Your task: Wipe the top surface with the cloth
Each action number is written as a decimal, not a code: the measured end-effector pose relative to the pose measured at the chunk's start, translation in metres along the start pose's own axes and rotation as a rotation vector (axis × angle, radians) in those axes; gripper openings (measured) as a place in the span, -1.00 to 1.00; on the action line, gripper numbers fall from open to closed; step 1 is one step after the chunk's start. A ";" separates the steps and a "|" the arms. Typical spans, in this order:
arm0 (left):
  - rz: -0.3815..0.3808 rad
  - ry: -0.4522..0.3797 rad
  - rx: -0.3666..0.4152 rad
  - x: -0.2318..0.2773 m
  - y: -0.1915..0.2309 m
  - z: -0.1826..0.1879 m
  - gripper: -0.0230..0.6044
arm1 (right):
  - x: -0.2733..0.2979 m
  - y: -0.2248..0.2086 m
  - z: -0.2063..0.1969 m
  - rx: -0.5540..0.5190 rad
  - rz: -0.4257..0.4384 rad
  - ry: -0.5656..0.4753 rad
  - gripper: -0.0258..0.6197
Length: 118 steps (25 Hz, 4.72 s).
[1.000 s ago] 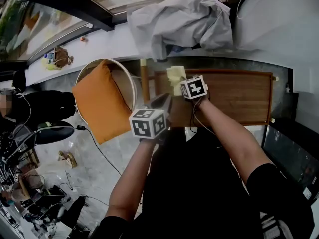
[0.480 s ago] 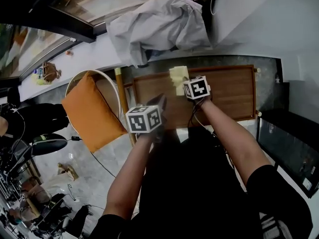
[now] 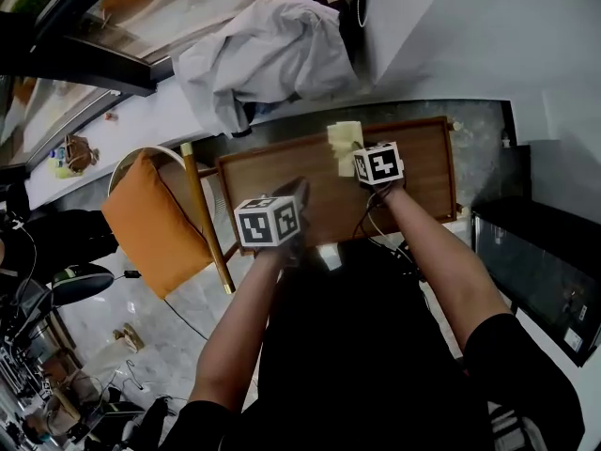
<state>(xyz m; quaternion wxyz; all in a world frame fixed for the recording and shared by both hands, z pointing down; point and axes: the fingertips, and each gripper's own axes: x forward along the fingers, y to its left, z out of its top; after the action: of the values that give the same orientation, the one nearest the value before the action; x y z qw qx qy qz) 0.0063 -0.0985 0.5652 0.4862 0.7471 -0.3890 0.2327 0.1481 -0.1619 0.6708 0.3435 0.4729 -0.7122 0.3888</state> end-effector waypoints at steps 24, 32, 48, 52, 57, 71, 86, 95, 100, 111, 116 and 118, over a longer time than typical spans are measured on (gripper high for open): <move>-0.075 0.038 0.067 0.056 -0.071 0.011 -0.90 | -0.077 -0.192 -0.020 0.151 -0.270 -0.040 -0.82; -0.072 0.034 0.051 0.050 -0.067 0.010 -0.90 | -0.087 -0.210 -0.022 0.202 -0.366 -0.022 -0.82; -0.016 -0.075 0.034 -0.063 0.017 0.015 -0.90 | -0.083 -0.023 0.042 0.124 -0.047 -0.262 -0.82; 0.013 -0.112 0.008 -0.103 0.055 0.011 -0.90 | -0.056 0.104 0.055 0.114 0.186 -0.246 -0.82; 0.037 -0.148 -0.002 -0.145 0.093 0.011 -0.90 | -0.017 0.228 0.063 0.024 0.352 -0.196 -0.82; -0.054 -0.163 0.017 -0.183 0.127 -0.008 -0.90 | 0.089 0.327 0.018 0.001 0.363 0.050 -0.82; -0.062 -0.124 0.039 -0.169 0.116 -0.014 -0.90 | 0.098 0.300 -0.003 -0.249 0.235 0.101 -0.82; -0.090 -0.089 0.059 -0.146 0.084 -0.014 -0.90 | 0.077 0.246 -0.011 -0.224 0.211 0.112 -0.82; -0.103 -0.067 0.075 -0.129 0.062 -0.016 -0.90 | 0.059 0.201 -0.017 -0.198 0.179 0.109 -0.82; -0.141 -0.010 0.136 -0.085 0.006 -0.019 -0.90 | 0.024 0.107 -0.031 -0.120 0.121 0.102 -0.82; -0.155 0.009 0.168 -0.070 -0.017 -0.024 -0.90 | 0.010 0.070 -0.036 -0.098 0.105 0.093 -0.82; -0.155 0.016 0.171 -0.065 -0.023 -0.028 -0.90 | 0.005 0.056 -0.039 -0.082 0.099 0.089 -0.82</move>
<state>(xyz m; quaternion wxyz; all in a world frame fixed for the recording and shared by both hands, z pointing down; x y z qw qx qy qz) -0.0126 -0.0451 0.5170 0.4402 0.8119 -0.3048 0.2325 0.0986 -0.1155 0.6800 0.3741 0.4049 -0.7342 0.3964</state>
